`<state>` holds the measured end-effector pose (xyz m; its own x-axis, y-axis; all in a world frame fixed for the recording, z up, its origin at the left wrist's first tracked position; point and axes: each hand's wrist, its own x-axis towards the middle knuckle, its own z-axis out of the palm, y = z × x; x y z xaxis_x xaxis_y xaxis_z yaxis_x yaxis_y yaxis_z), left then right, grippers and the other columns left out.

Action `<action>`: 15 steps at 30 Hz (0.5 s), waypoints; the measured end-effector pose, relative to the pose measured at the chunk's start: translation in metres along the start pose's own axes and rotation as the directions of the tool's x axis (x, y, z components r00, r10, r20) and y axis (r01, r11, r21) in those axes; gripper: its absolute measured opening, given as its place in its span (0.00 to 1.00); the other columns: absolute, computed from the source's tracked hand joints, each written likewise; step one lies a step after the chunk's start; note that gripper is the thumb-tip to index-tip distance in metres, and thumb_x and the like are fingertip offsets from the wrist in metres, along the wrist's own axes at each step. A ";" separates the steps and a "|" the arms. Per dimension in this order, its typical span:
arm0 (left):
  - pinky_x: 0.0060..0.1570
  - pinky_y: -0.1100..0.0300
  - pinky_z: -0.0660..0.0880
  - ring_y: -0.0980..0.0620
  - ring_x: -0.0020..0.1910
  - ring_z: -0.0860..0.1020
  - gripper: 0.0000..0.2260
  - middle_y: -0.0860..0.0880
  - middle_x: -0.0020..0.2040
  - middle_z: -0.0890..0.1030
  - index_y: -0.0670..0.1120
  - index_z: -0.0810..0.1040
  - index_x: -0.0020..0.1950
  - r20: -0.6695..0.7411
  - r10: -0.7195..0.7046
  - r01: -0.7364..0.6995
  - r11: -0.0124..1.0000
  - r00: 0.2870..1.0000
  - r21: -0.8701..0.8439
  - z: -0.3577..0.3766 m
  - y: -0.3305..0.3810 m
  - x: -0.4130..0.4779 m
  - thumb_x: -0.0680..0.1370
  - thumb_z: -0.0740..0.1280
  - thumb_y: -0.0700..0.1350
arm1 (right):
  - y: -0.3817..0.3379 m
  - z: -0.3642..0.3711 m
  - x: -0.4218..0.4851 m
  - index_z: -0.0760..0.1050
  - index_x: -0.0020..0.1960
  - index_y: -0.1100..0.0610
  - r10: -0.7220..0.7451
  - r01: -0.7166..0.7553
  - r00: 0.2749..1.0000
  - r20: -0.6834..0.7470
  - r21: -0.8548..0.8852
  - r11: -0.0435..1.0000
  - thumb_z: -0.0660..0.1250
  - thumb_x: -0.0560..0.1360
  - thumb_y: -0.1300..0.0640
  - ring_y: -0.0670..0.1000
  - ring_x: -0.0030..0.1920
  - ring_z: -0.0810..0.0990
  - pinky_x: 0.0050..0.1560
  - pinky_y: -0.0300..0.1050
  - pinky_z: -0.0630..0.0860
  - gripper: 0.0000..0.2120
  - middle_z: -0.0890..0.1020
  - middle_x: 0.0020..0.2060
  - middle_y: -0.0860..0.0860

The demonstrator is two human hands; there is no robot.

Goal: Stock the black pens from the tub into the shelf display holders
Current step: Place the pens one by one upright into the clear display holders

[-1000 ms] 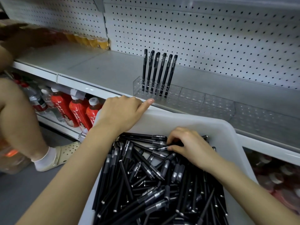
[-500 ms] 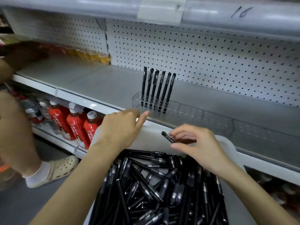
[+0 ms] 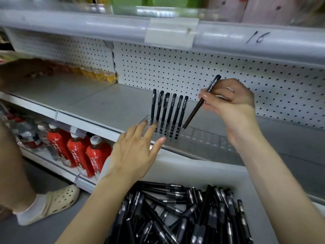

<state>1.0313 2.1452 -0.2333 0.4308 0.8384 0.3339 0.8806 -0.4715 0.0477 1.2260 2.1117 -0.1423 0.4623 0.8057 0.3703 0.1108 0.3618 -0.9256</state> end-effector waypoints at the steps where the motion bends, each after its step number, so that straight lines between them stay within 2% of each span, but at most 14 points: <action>1: 0.68 0.54 0.60 0.50 0.73 0.60 0.36 0.50 0.76 0.58 0.54 0.54 0.76 0.005 0.002 -0.002 1.000 1.000 0.002 0.001 0.000 0.001 0.73 0.30 0.65 | 0.006 0.002 0.004 0.72 0.41 0.54 -0.038 0.035 0.999 -0.033 -0.063 0.997 0.74 0.68 0.67 0.52 0.44 0.82 0.46 0.48 0.81 0.14 0.81 0.38 0.52; 4: 0.70 0.54 0.57 0.51 0.74 0.57 0.36 0.50 0.77 0.56 0.55 0.52 0.77 0.028 0.004 -0.004 1.000 1.000 0.002 0.005 0.001 0.005 0.72 0.29 0.65 | 0.026 0.003 0.010 0.71 0.40 0.50 -0.095 0.081 0.994 -0.052 -0.226 0.971 0.75 0.67 0.65 0.50 0.42 0.81 0.52 0.56 0.79 0.16 0.80 0.36 0.48; 6: 0.70 0.54 0.56 0.51 0.75 0.56 0.37 0.51 0.77 0.56 0.56 0.52 0.77 0.036 0.001 -0.001 1.000 0.999 0.000 0.007 0.000 0.006 0.71 0.29 0.65 | 0.035 0.002 0.011 0.70 0.40 0.50 -0.096 0.078 0.993 -0.067 -0.234 0.969 0.75 0.67 0.65 0.52 0.42 0.81 0.53 0.56 0.79 0.16 0.80 0.37 0.48; 8: 0.70 0.54 0.57 0.52 0.75 0.57 0.37 0.51 0.77 0.57 0.56 0.53 0.76 0.032 0.000 0.000 1.000 0.999 -0.005 0.009 0.000 0.008 0.72 0.29 0.65 | 0.043 0.001 0.012 0.70 0.39 0.49 -0.102 0.079 0.990 -0.093 -0.224 0.971 0.76 0.67 0.65 0.50 0.41 0.80 0.53 0.54 0.79 0.17 0.80 0.36 0.47; 11: 0.69 0.53 0.59 0.51 0.74 0.59 0.37 0.51 0.76 0.60 0.56 0.56 0.76 0.033 -0.003 0.003 1.000 0.999 -0.014 0.010 0.001 0.010 0.72 0.30 0.65 | 0.050 0.004 0.013 0.70 0.39 0.49 -0.107 0.083 0.991 -0.084 -0.252 0.964 0.76 0.67 0.65 0.40 0.37 0.79 0.49 0.46 0.79 0.17 0.80 0.35 0.45; 15: 0.69 0.54 0.60 0.52 0.74 0.59 0.36 0.52 0.76 0.60 0.56 0.57 0.75 0.032 -0.003 0.003 1.000 0.999 -0.011 0.011 0.002 0.010 0.72 0.30 0.65 | 0.057 0.008 0.022 0.71 0.39 0.48 -0.083 0.069 0.996 -0.028 -0.324 0.944 0.76 0.66 0.63 0.45 0.42 0.81 0.49 0.44 0.77 0.16 0.81 0.38 0.46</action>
<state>1.0393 2.1562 -0.2403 0.4345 0.8479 0.3037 0.8797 -0.4719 0.0589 1.2351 2.1534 -0.1860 0.4762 0.7595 0.4432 0.4215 0.2452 -0.8731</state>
